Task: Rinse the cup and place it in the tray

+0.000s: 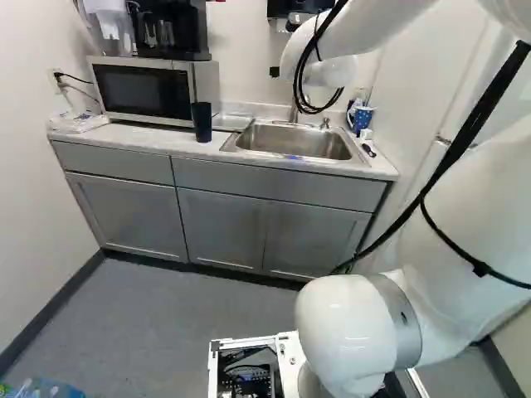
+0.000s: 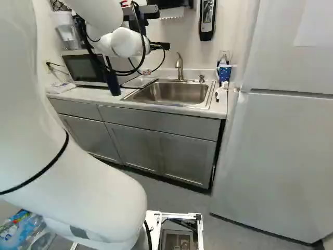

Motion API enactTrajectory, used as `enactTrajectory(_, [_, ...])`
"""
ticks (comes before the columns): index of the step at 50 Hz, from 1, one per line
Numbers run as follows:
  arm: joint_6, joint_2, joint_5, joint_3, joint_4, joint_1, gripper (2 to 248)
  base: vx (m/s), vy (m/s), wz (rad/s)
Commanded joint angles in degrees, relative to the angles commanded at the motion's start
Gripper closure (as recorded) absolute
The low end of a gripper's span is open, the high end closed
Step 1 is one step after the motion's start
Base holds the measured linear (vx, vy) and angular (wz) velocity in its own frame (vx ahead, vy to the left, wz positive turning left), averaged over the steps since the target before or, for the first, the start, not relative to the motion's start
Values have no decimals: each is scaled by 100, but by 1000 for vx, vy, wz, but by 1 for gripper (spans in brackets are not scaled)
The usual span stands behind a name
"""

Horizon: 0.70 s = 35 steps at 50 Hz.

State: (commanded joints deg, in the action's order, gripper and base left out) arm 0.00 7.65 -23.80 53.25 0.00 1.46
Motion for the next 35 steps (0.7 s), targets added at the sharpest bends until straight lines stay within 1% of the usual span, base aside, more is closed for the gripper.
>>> enactTrajectory(17, [0, 0, 0, 0, 0, 0, 3, 163, 6, 207])
enactTrajectory(35, [0, 0, 0, 0, 0, 0, 3, 138, -24, 14])
